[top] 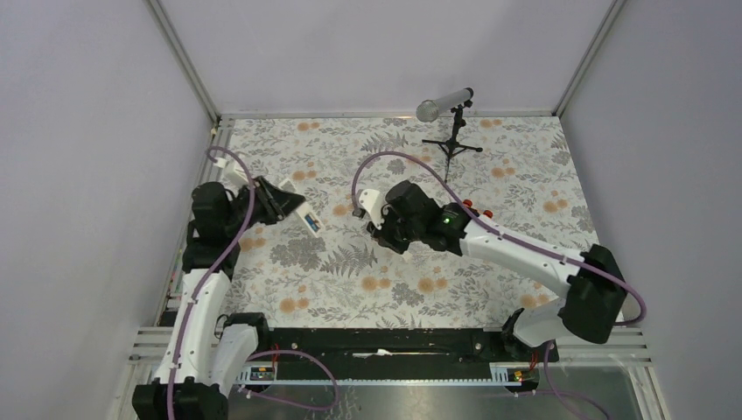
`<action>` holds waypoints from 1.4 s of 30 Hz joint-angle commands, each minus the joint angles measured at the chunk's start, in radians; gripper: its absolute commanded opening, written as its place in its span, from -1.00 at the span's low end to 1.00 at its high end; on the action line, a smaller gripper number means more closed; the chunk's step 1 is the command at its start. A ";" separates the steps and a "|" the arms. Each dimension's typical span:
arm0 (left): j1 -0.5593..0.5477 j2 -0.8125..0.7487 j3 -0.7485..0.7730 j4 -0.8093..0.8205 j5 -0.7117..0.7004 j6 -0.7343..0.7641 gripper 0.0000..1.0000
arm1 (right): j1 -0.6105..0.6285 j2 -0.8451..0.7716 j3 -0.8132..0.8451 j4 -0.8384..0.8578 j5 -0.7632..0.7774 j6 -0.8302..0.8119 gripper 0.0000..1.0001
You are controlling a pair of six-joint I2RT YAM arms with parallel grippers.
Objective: Load the batteries into the remote control
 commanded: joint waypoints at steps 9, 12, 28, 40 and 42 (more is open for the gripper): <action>-0.227 0.152 -0.183 0.688 0.168 -0.382 -1.00 | -0.004 -0.113 0.200 -0.006 0.010 0.502 -1.00; -0.276 0.194 -0.180 0.696 0.138 -0.421 -1.00 | -0.003 -0.052 0.284 -0.100 -0.005 0.577 -1.00; -0.298 0.317 -0.211 0.772 0.125 -0.600 -1.00 | -0.003 0.099 0.447 -0.278 0.015 0.640 -1.00; -0.249 0.340 -0.074 0.235 -0.218 -0.291 -1.00 | -0.003 0.085 0.323 -0.206 0.011 0.521 -0.51; -0.191 0.332 -0.060 0.162 -0.250 -0.249 -1.00 | 0.002 0.065 0.235 -0.181 -0.144 0.442 -0.37</action>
